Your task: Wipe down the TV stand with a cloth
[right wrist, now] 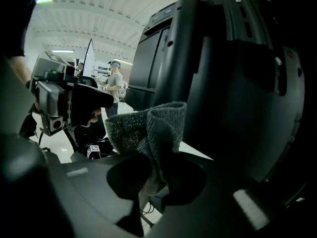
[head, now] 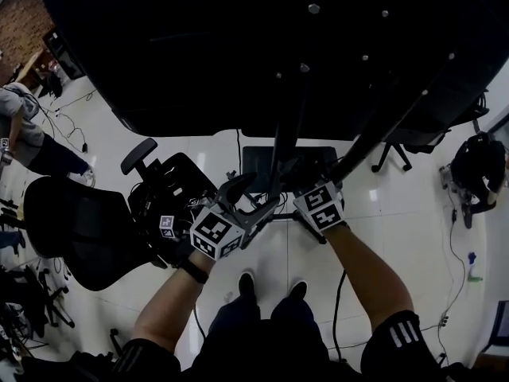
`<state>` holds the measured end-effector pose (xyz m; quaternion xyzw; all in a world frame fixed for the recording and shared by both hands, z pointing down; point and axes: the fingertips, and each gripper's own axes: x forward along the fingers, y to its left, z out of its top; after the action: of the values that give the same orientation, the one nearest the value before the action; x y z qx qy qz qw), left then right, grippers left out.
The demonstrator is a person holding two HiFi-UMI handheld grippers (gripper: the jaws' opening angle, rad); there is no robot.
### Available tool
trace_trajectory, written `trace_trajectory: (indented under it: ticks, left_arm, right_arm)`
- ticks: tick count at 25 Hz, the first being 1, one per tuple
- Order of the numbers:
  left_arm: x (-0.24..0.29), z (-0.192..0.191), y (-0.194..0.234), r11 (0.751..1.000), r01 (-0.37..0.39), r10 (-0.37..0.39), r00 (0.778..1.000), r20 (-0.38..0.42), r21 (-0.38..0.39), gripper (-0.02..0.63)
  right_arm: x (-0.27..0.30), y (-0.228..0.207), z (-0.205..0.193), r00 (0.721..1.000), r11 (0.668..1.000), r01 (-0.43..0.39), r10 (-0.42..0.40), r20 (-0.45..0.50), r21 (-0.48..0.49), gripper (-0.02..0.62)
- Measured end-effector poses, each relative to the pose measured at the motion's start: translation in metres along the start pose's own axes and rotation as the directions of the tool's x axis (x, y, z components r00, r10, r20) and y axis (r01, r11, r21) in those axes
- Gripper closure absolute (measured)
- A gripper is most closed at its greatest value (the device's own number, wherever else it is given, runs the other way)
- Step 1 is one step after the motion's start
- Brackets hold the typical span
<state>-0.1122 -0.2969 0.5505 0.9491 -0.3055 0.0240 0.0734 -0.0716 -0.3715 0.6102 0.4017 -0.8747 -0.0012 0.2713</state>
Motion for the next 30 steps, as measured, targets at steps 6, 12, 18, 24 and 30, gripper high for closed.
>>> trace_trajectory:
  ticks: [6, 12, 18, 24, 30]
  left_arm:
    - [0.011, -0.06, 0.012, 0.999, -0.017, 0.014, 0.997, -0.077, -0.041, 0.276]
    - [0.019, -0.12, 0.023, 0.997, -0.032, 0.023, 0.99, -0.137, -0.067, 0.27]
    - [0.027, -0.18, 0.034, 0.993, -0.04, 0.019, 0.982, -0.19, -0.107, 0.27]
    - [0.029, -0.235, 0.045, 0.988, -0.061, 0.026, 0.973, -0.229, -0.145, 0.264]
    - [0.03, -0.285, 0.048, 0.981, -0.067, 0.014, 0.959, -0.284, -0.179, 0.261]
  right_arm:
    - [0.032, 0.014, -0.062, 0.996, 0.997, -0.024, 0.03, -0.082, 0.067, 0.532]
    - [0.064, 0.028, -0.123, 0.987, 0.994, -0.039, 0.054, -0.149, 0.098, 0.532]
    - [0.096, 0.044, -0.182, 0.975, 0.993, -0.054, 0.075, -0.208, 0.109, 0.532]
    - [0.124, 0.055, -0.234, 0.964, 0.988, -0.046, 0.083, -0.253, 0.15, 0.532]
    - [0.149, 0.064, -0.28, 0.949, 0.987, -0.04, 0.085, -0.302, 0.152, 0.532]
